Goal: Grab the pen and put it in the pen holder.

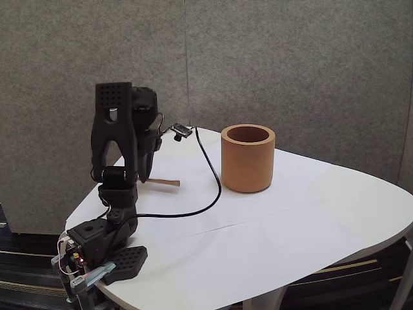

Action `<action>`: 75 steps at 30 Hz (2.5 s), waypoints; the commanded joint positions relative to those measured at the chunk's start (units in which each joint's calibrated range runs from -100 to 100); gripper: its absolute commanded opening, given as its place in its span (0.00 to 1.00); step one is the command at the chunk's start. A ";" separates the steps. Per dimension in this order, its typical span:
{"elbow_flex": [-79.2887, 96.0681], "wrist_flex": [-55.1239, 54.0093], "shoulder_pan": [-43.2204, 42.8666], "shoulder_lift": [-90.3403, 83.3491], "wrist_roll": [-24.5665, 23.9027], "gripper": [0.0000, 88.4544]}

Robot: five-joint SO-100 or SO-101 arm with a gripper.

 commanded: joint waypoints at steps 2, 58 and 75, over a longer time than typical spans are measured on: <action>-10.38 1.27 3.45 -8.83 0.23 0.01; -21.30 -35.76 32.44 -20.30 52.83 0.01; 11.19 -63.22 32.58 -26.89 54.35 0.01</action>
